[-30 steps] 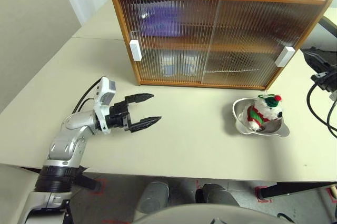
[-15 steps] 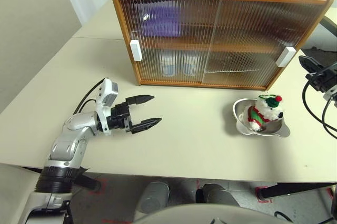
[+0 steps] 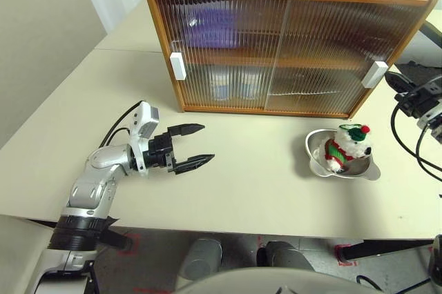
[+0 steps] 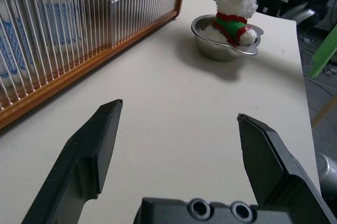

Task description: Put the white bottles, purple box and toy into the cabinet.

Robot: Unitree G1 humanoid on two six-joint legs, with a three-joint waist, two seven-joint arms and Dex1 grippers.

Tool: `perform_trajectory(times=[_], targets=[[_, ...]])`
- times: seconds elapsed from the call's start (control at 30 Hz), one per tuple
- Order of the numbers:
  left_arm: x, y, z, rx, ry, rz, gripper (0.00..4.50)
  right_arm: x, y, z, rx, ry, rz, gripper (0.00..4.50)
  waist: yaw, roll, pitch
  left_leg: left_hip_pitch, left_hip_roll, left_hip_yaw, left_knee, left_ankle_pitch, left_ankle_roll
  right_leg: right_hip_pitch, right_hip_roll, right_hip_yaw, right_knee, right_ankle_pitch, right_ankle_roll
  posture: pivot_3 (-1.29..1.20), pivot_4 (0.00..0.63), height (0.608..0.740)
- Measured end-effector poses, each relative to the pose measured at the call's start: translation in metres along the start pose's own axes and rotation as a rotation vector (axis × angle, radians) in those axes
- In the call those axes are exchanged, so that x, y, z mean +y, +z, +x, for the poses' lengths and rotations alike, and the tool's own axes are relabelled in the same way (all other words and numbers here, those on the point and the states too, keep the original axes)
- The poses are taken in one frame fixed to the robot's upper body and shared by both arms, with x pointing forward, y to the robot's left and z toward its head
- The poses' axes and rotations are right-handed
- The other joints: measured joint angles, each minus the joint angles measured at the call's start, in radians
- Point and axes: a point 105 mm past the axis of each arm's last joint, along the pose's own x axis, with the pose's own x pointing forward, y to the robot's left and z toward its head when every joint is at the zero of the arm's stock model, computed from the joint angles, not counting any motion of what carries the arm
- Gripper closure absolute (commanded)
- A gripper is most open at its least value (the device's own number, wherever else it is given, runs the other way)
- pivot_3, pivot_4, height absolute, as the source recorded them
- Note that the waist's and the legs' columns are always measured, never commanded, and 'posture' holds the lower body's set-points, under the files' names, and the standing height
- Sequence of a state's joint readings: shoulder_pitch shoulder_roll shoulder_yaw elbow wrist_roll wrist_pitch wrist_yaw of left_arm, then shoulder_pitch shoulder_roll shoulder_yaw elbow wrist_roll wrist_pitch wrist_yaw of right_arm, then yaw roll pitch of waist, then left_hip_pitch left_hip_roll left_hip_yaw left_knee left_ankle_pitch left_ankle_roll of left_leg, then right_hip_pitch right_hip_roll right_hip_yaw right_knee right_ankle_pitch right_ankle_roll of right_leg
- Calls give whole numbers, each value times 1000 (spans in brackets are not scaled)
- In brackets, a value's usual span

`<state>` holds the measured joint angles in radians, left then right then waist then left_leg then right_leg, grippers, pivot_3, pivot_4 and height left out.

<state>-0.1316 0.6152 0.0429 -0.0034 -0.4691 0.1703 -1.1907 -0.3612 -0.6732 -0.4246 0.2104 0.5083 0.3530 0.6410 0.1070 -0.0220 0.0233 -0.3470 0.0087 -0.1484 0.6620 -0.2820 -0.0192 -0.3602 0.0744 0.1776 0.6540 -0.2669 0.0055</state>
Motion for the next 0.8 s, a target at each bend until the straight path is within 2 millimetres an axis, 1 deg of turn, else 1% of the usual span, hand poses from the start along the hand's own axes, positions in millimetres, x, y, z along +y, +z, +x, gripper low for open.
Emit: perform_trajectory(times=[0.4, 0.67, 0.73, 0.8], targets=[[0, 0, -1, 9, 2, 6, 0, 11, -8, 6, 10, 40, 41, 4457, 0, 0, 0, 0, 0, 0, -1, 0, 0, 0, 0, 0, 0, 0, -1, 172, 25, 740], [1, 0, -2, 12, 2, 12, 0, 25, -11, 15, 11, 90, 65, 4457, 0, 0, 0, 0, 0, 0, -1, 0, 0, -1, 0, 0, 0, 0, -2, 178, 23, 740], [1, 0, -2, 12, 2, 12, 0, 27, -10, 17, 10, 100, 65, 4457, 0, 0, 0, 0, 0, -1, -1, 0, 0, -1, 0, 0, 0, 3, -6, 181, 23, 740], [1, 0, -2, 12, 2, 11, 0, 28, -11, 17, 10, 104, 67, 4457, 1, 0, 0, 0, 0, -1, -1, 0, 0, -1, 0, 0, 0, 3, -7, 181, 23, 740]])
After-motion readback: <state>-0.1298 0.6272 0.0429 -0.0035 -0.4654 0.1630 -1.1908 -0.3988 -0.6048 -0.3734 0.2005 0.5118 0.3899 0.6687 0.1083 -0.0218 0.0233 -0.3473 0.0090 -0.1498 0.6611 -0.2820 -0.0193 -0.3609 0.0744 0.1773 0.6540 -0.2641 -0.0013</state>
